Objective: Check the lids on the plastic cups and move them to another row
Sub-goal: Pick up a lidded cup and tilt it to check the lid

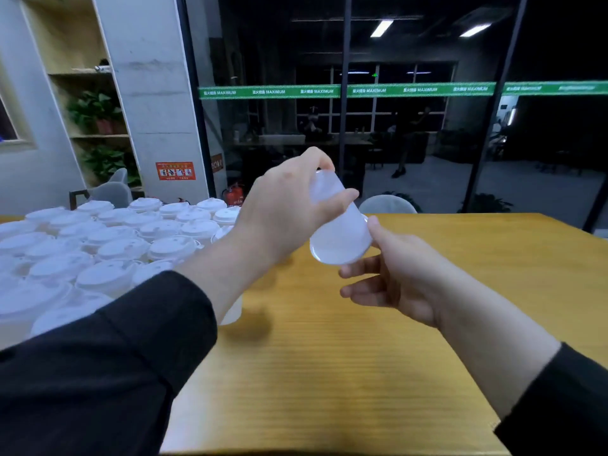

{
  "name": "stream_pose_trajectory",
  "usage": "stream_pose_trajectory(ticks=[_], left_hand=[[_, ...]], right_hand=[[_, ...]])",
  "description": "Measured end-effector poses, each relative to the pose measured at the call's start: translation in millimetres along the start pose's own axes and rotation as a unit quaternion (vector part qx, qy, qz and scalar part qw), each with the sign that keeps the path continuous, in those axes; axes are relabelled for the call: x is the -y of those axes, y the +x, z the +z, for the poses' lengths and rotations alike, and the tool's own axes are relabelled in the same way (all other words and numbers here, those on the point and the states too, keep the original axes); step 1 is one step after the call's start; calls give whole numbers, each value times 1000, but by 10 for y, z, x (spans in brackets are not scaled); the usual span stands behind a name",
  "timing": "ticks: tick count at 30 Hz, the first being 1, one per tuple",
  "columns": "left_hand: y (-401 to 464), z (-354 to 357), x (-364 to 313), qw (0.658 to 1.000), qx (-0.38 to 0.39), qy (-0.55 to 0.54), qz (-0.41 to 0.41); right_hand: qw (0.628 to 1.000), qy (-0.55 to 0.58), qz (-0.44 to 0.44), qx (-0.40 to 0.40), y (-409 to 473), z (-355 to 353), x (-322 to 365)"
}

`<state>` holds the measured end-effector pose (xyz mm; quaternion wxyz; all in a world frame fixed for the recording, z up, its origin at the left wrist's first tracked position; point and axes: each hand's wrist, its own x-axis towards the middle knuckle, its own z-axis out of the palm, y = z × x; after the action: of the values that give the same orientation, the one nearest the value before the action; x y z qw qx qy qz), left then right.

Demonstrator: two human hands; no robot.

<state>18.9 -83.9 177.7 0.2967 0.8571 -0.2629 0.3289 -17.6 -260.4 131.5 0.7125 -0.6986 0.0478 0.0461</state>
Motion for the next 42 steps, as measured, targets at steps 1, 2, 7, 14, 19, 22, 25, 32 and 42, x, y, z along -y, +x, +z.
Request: stream_pose_trajectory(ticks=[1, 2, 7, 14, 19, 22, 25, 32, 42], left_hand=[[-119, 77, 29, 999, -25, -27, -6], [-235, 160, 55, 997, -36, -59, -23], [-641, 652, 84, 941, 55, -281, -179], [-772, 1091, -92, 750, 121, -537, -367], [-706, 1391, -197, 676, 133, -549, -473], [-649, 1568, -424, 711, 140, -514, -458], [-528, 1828, -673, 729, 153, -502, -439], [-189, 2798, -1635, 737, 246, -499, -383], [197, 4437, -3317, 704, 360, -532, -303]], right_hand=[[1000, -23, -4, 0, 0, -30, 42], [999, -37, -11, -8, 10, -52, 74], [996, -9, -81, -49, 76, -87, 32], [973, -122, -172, -93, 151, -293, -476], [966, -172, -184, -52, 115, -667, -786], [974, -137, -169, -68, 133, -964, -905], [977, -110, -159, -94, 108, -1344, -980], [965, -86, -155, -192, -166, -2713, -1086], [923, -54, -129, -360, -698, -4779, -1250]])
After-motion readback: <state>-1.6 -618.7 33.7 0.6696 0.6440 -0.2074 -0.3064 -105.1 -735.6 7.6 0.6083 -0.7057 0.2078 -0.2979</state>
